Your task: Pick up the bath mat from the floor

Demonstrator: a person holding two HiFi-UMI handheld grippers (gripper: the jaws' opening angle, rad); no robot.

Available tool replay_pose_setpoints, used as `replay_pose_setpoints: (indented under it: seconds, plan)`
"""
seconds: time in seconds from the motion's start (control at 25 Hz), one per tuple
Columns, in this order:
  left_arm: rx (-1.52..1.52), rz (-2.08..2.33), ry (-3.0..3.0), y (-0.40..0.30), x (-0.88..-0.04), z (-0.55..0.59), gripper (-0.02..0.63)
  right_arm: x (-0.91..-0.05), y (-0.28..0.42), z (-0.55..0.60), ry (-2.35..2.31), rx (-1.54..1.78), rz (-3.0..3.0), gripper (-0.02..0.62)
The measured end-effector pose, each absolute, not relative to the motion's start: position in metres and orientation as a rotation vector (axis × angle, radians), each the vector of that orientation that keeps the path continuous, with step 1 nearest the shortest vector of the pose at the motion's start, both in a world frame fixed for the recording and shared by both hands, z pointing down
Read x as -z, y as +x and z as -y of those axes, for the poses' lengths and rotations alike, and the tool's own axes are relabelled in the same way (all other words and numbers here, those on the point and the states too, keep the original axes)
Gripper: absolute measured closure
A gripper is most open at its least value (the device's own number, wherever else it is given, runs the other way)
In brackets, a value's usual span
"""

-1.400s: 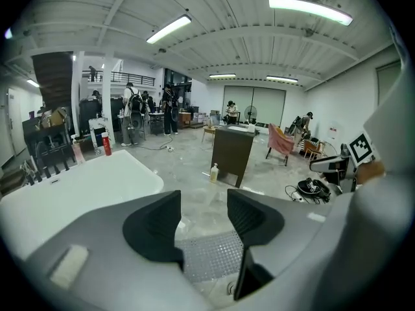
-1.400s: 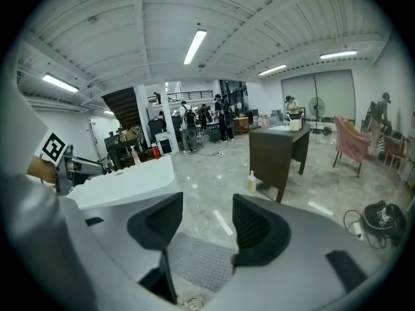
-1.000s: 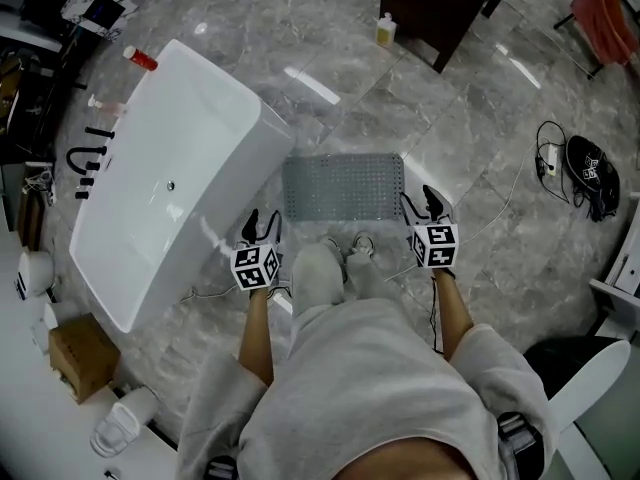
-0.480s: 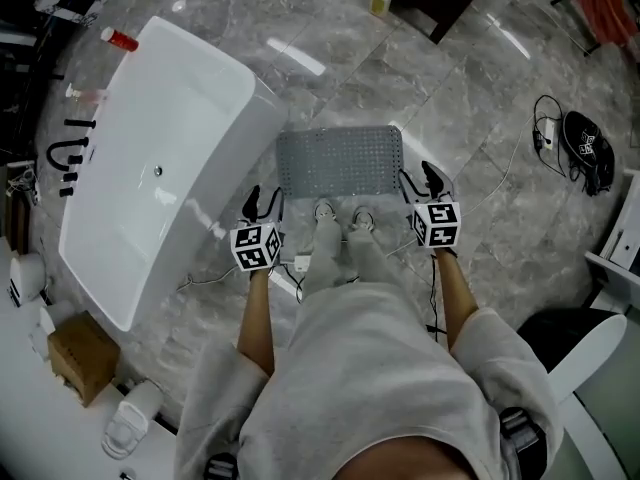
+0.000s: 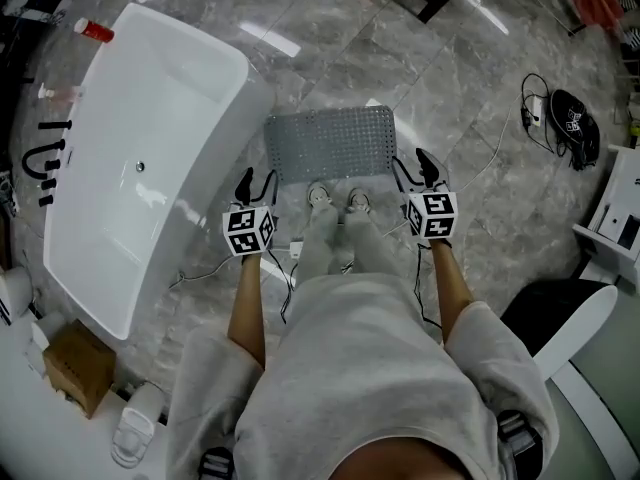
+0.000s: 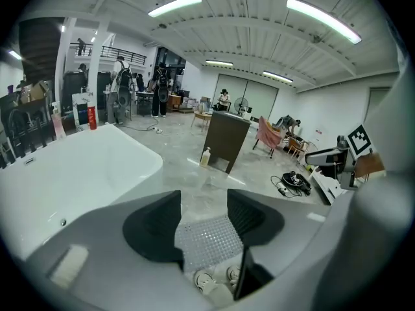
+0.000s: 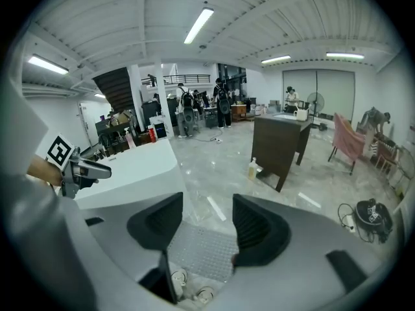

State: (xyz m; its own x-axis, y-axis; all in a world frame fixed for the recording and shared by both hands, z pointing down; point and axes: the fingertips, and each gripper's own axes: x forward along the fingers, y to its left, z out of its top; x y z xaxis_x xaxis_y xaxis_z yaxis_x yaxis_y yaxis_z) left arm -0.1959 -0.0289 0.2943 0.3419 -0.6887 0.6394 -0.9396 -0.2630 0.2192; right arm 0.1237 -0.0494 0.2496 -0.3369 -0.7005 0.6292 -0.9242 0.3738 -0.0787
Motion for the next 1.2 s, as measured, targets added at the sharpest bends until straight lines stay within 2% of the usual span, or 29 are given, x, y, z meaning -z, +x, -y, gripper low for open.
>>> replay_pose_setpoints:
  seconds: [1.2]
  plan:
    - [-0.623, 1.480, 1.884, -0.188, -0.430, 0.027, 0.368, -0.404, 0.154, 0.060, 1.258, -0.685, 2.094, 0.344]
